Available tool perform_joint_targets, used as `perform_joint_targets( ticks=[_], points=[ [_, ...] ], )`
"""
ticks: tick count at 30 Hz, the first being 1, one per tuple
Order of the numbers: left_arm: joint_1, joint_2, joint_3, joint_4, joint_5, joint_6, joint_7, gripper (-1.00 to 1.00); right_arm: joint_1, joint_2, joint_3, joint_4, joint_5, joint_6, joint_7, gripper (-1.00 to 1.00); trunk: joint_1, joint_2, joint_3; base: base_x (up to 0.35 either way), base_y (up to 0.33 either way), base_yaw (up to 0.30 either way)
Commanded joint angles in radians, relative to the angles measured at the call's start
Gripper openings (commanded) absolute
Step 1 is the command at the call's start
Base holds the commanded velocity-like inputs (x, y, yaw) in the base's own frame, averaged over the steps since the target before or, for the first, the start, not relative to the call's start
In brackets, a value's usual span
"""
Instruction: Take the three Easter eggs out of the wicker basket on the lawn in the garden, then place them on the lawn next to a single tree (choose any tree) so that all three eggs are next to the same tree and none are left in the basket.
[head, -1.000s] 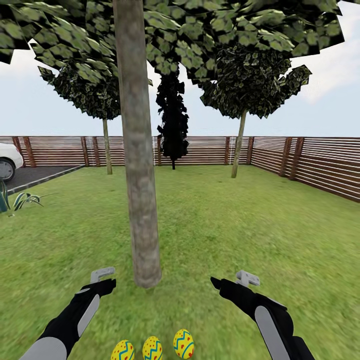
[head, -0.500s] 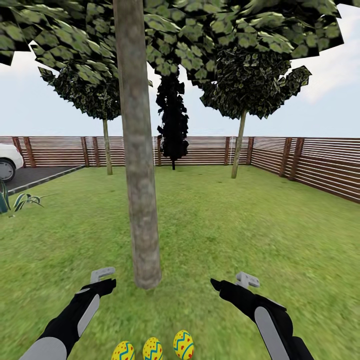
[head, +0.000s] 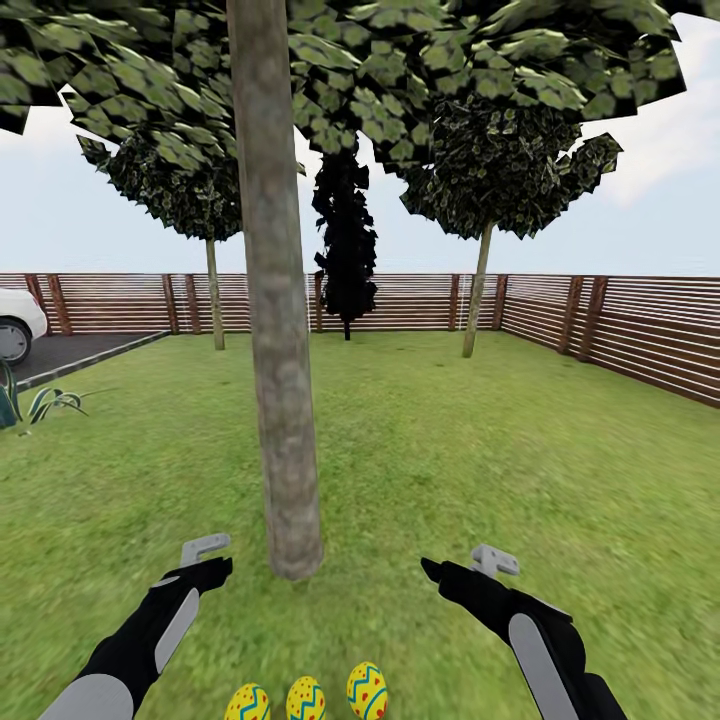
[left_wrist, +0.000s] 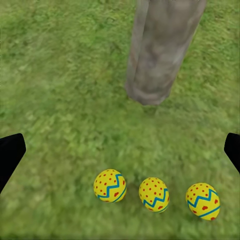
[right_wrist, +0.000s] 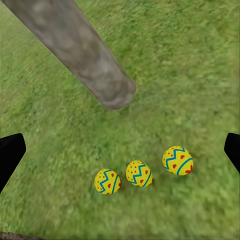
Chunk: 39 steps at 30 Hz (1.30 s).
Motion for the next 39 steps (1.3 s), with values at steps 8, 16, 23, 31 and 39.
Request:
perform_joint_targets(
  ticks=[8, 16, 23, 31, 39],
  points=[
    [0.0, 0.0, -0.001, -0.002, 0.011, 0.005, 0.007, 1.0, -0.001, -0.002, 0.001, 0.0, -0.01, 0.003, -0.01, 1.0, -0.03, 0.055, 0.023, 0.0, 0.0, 0.0],
    [0.0, 0.001, -0.001, -0.002, 0.01, 0.005, 0.007, 1.0, -0.001, -0.002, 0.001, 0.0, -0.01, 0.003, -0.01, 1.0, -0.061, 0.111, 0.048, 0.0, 0.0, 0.0],
    [0.0, 0.001, -0.001, -0.002, 0.008, 0.006, 0.006, 1.0, -0.001, 0.0, 0.002, -0.001, -0.008, 0.003, -0.01, 1.0, -0.088, 0.16, 0.07, 0.0, 0.0, 0.0],
    [0.0, 0.0, -0.001, -0.002, 0.004, 0.006, 0.006, 1.0, -0.001, 0.001, 0.007, 0.0, -0.008, 0.003, -0.011, 1.0, -0.119, 0.216, 0.091, 0.0, 0.0, 0.0],
    [0.0, 0.0, -0.001, -0.002, 0.002, 0.006, 0.006, 1.0, -0.001, 0.003, 0.007, 0.004, -0.01, 0.003, -0.011, 1.0, -0.149, 0.272, 0.104, 0.0, 0.0, 0.0]
  ],
)
